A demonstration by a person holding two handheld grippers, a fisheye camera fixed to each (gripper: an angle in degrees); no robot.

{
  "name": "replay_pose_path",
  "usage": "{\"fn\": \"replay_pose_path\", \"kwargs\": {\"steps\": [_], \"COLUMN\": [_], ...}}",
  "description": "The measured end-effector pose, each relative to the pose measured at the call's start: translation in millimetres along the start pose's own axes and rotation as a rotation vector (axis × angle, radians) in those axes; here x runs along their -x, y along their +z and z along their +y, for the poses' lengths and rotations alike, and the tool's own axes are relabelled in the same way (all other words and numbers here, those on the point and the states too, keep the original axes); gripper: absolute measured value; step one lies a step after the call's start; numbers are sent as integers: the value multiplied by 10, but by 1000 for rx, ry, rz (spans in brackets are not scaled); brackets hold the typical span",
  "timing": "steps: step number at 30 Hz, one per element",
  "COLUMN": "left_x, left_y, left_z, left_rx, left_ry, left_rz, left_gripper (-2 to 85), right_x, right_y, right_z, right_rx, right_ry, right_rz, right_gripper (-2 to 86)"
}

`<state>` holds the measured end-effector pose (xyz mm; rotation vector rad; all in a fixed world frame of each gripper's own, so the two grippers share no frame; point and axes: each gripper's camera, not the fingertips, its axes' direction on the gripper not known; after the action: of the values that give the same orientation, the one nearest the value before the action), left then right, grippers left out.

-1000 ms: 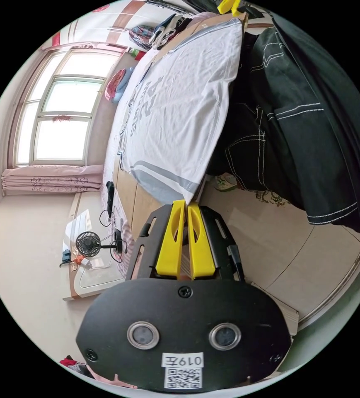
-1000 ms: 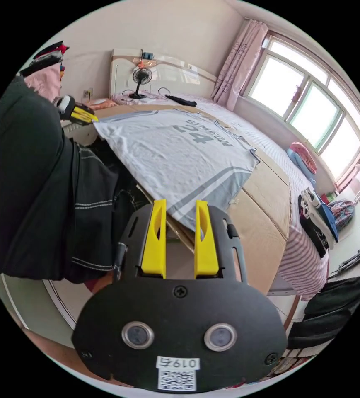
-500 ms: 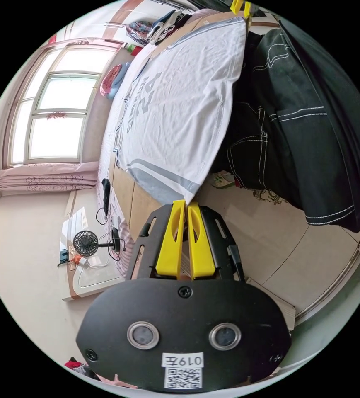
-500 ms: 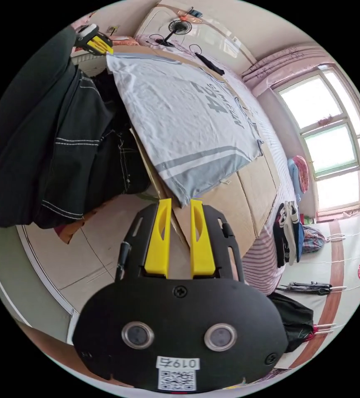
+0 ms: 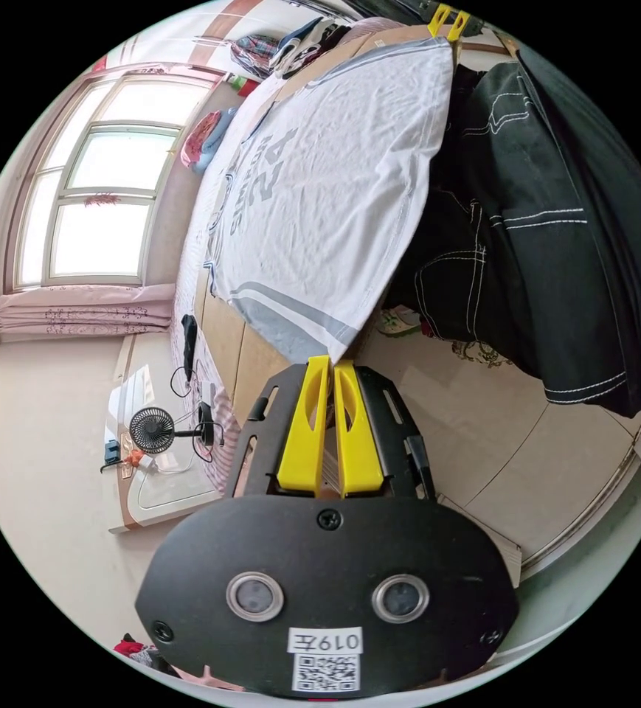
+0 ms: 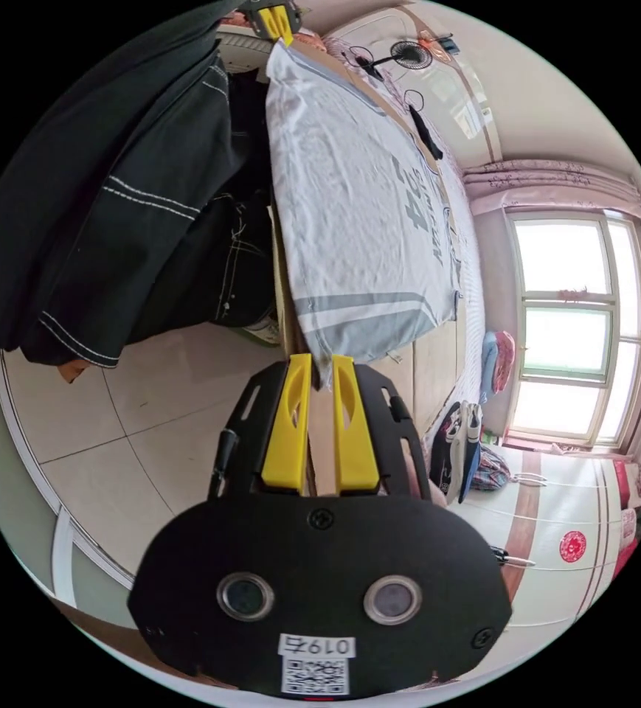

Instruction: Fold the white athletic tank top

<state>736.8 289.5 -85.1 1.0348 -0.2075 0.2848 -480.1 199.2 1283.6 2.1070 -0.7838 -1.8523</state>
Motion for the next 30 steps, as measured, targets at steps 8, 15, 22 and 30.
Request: {"fn": "replay_pose_path", "kwargs": {"steps": [8,15,22,30], "left_x": [135,271,582,923], "left_y": [106,201,224,269], "left_z": [188,385,624,881], "left_rx": [-3,-14,-58,-94], "left_ry": [-8,-30,-76,-163], "left_rz": [7,36,84,60], "left_gripper": [5,5,5,5], "right_x": [43,-423,-754,-817], "right_y": [104,251,209,172], "right_z": [-32,292,803,1263], "right_rx": [-59,-105,-217,-271], "right_ry": [-72,155,305,360], "right_rz": [24,-189,-215,-174], "right_gripper": [0,-9,-10,-10]}}
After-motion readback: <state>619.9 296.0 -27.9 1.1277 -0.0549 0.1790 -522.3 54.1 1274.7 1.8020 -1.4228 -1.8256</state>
